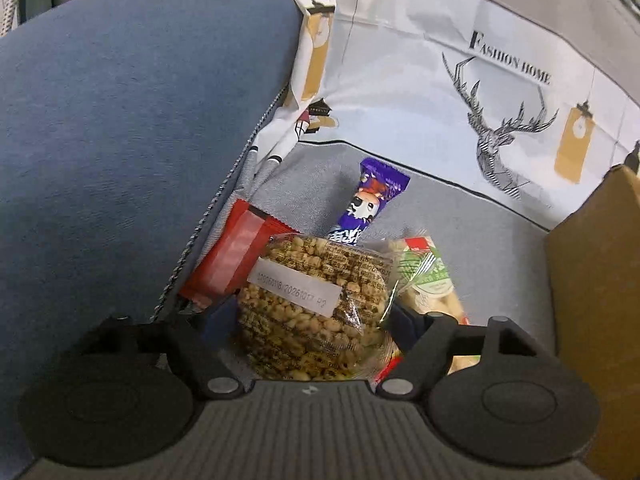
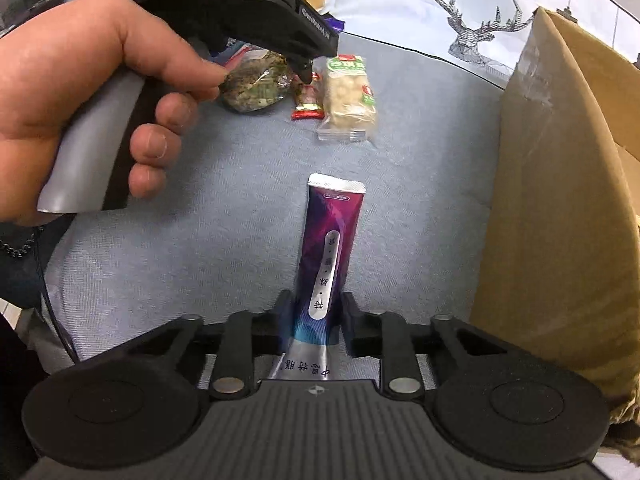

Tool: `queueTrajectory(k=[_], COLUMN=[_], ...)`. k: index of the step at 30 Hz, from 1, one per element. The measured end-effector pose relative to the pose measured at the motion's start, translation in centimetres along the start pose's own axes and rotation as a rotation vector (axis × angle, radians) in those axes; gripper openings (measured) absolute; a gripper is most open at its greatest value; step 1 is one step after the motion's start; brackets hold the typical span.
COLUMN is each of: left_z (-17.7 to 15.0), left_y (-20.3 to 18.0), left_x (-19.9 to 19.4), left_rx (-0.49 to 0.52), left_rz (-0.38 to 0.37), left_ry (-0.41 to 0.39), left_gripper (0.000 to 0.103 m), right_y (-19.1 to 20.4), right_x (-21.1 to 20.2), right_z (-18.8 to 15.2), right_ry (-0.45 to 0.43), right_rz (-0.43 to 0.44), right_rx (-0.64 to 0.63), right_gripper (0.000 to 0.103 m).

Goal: Organize snacks
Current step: 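Grasp the purple tube pack with the right tool while the left tool grasps the peanut bag, then hold both grasped packs above the sofa, adjusting the left tool's grip on the peanut bag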

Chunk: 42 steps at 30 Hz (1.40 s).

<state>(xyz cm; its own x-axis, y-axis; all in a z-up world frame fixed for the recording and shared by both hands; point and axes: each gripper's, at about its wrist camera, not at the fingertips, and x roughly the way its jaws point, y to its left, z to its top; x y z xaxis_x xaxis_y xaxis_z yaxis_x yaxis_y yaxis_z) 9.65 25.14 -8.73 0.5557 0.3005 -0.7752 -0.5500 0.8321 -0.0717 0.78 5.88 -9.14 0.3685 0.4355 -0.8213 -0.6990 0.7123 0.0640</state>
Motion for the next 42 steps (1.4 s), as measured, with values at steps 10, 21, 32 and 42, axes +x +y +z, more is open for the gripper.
queueTrajectory(k=[10,21,32,42], left_z=[-4.6,-7.0,-6.8,-6.7], left_y=[1.0,3.2,2.2,1.5], left_x=[-6.1,-5.4,-4.5,-4.9], left_rx=[-0.006,-0.098,-0.009,0.03], left_rz=[-0.152,-0.197,-0.161,-0.19], left_ry=[0.272,0.357,0.346,0.334], left_gripper=[0.082,0.085,0.085,0.093], right_y=[-0.2,-0.4,-0.4,-0.2], right_x=[-0.8,-0.3,-0.1,0.1], right_z=[-0.2,-0.4,-0.6,-0.6], right_ry=[-0.038,-0.008,-0.009,-0.012], right_rz=[0.012,-0.001,0.006,-0.001], right_rx=[0.033,0.041,0.031,0.02], right_gripper=[0.021,0.022,0.027,0.029])
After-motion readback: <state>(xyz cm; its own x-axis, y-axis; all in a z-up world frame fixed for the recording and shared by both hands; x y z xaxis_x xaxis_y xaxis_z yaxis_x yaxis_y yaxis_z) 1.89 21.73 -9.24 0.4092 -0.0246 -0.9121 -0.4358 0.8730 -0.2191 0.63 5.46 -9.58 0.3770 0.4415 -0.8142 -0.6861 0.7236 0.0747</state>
